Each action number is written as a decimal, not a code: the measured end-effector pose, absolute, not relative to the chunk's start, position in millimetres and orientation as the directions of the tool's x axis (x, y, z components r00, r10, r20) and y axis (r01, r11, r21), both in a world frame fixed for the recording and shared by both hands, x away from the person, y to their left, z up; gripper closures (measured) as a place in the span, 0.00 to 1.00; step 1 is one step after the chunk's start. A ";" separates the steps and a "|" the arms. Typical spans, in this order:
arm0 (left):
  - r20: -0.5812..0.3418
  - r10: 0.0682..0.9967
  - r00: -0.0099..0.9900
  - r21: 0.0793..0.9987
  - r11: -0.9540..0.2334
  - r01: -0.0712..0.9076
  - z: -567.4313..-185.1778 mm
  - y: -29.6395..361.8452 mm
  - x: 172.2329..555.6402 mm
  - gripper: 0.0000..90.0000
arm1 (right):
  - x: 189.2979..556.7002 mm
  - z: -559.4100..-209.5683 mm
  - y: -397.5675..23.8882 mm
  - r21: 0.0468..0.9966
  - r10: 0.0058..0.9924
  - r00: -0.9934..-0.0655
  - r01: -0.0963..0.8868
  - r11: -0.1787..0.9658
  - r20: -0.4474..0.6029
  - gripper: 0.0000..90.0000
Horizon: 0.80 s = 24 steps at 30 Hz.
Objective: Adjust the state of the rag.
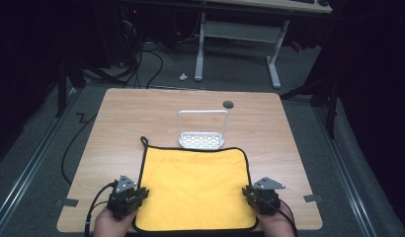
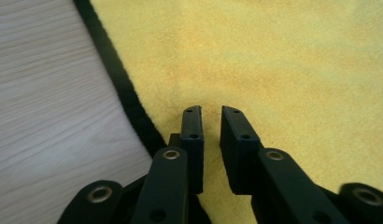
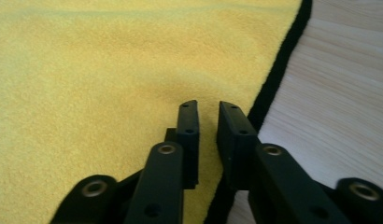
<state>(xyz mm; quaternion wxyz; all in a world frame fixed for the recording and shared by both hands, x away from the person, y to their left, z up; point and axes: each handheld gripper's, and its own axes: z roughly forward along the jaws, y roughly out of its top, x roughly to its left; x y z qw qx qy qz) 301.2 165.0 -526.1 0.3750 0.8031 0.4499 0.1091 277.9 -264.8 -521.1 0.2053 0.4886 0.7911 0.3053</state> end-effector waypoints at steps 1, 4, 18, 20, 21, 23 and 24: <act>-0.162 0.795 0.584 0.700 -0.325 0.636 -525.9 158.7 302.5 0.89 | 277.2 -520.8 -267.6 0.682 0.901 -0.432 0.651 0.334 -0.028 0.90; -0.187 0.768 0.612 0.703 -0.331 0.629 -526.7 141.4 303.8 0.88 | 270.5 -521.1 -287.0 0.687 0.917 -0.397 0.658 0.310 -0.033 0.91; -0.213 0.715 0.666 0.736 -0.331 0.591 -524.3 111.6 310.4 0.72 | 256.9 -513.2 -333.4 0.741 0.964 -0.264 0.642 0.197 -0.028 0.78; -0.208 0.726 0.656 0.747 -0.315 0.585 -522.2 116.8 321.9 0.68 | 256.9 -509.6 -331.4 0.759 0.964 -0.266 0.626 0.180 -0.009 0.76; -0.204 0.731 0.651 0.757 -0.304 0.579 -520.8 118.8 327.8 0.64 | 257.4 -508.5 -330.2 0.765 0.961 -0.275 0.617 0.186 -0.012 0.75; -0.197 0.743 0.640 0.773 -0.284 0.567 -517.5 121.8 339.7 0.56 | 258.0 -507.7 -327.6 0.772 0.957 -0.288 0.604 0.196 -0.018 0.75; -0.201 0.745 0.636 0.778 -0.273 0.566 -516.5 122.5 344.3 0.54 | 258.6 -507.9 -326.5 0.773 0.958 -0.287 0.605 0.191 -0.011 0.75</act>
